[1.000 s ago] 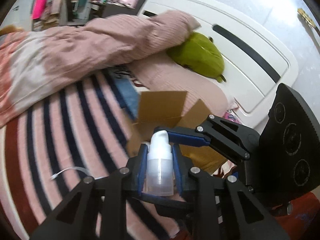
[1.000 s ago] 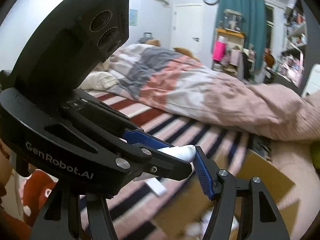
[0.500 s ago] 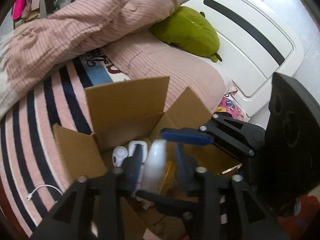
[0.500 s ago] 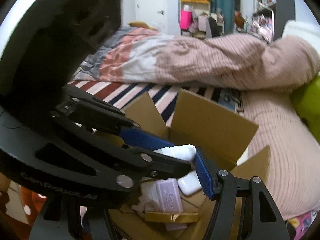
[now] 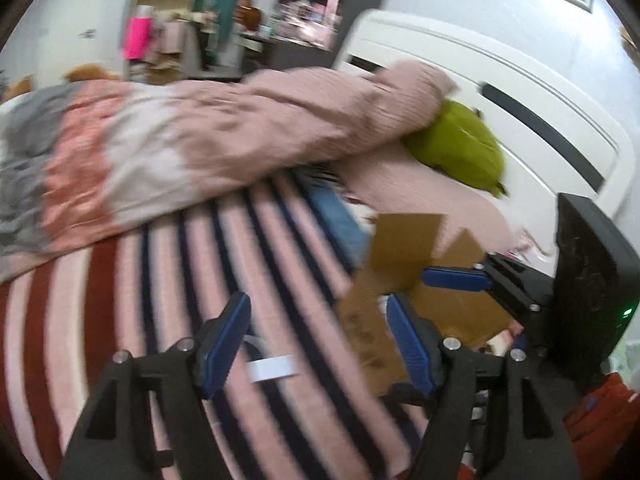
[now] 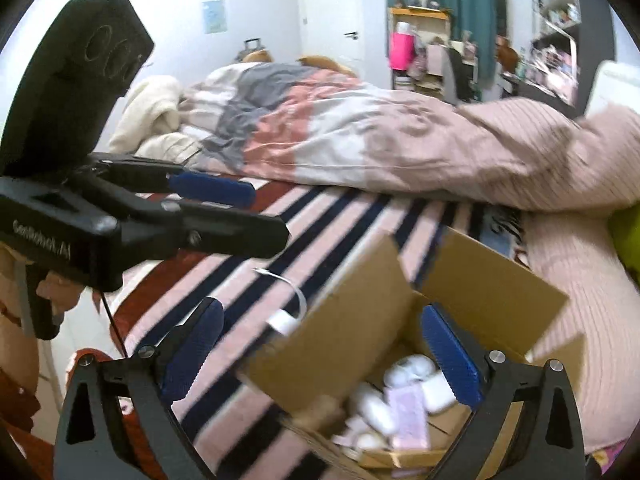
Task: Organize rigid objects
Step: 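Move the open right gripper back over the white USB adapter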
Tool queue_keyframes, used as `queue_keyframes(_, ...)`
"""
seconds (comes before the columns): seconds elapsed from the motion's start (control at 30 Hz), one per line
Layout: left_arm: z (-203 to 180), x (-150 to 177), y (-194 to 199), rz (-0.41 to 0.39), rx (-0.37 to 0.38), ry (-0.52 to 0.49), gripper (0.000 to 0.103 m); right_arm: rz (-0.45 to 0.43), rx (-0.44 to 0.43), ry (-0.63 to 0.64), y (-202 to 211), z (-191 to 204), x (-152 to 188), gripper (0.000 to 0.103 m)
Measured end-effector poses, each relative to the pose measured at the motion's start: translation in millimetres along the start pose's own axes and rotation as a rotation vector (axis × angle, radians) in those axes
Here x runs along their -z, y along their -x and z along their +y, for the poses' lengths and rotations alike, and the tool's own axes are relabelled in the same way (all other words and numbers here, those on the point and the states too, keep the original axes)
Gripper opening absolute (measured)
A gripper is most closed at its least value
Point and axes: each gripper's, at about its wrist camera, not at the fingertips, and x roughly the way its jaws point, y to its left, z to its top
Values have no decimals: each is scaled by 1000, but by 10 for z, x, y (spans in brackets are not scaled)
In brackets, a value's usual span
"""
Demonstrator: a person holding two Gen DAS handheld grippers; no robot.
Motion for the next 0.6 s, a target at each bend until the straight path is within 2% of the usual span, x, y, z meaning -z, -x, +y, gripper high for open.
queue_keyframes(0.17, 559, 296, 259, -30, -97, 78, 68, -8, -110, 46, -275, 503, -232, 99)
queue_keyframes(0.37, 1124, 694, 281, -27, -156, 167, 71, 45, -131, 122, -813, 1026, -238, 98)
queue_keyframes(0.47, 1295, 863, 197, -11, -158, 201, 71, 80, -93, 123, -1141, 1132, -94, 94)
queue_keyframes(0.5, 1347, 918, 160, -5, -147, 214, 71, 99, -84, 106, -1234, 1129, -36, 87)
queue_keyframes(0.6, 1454, 1048, 49, 16, -132, 241, 71, 134, 26, 20, -1495, 1028, 163, 84)
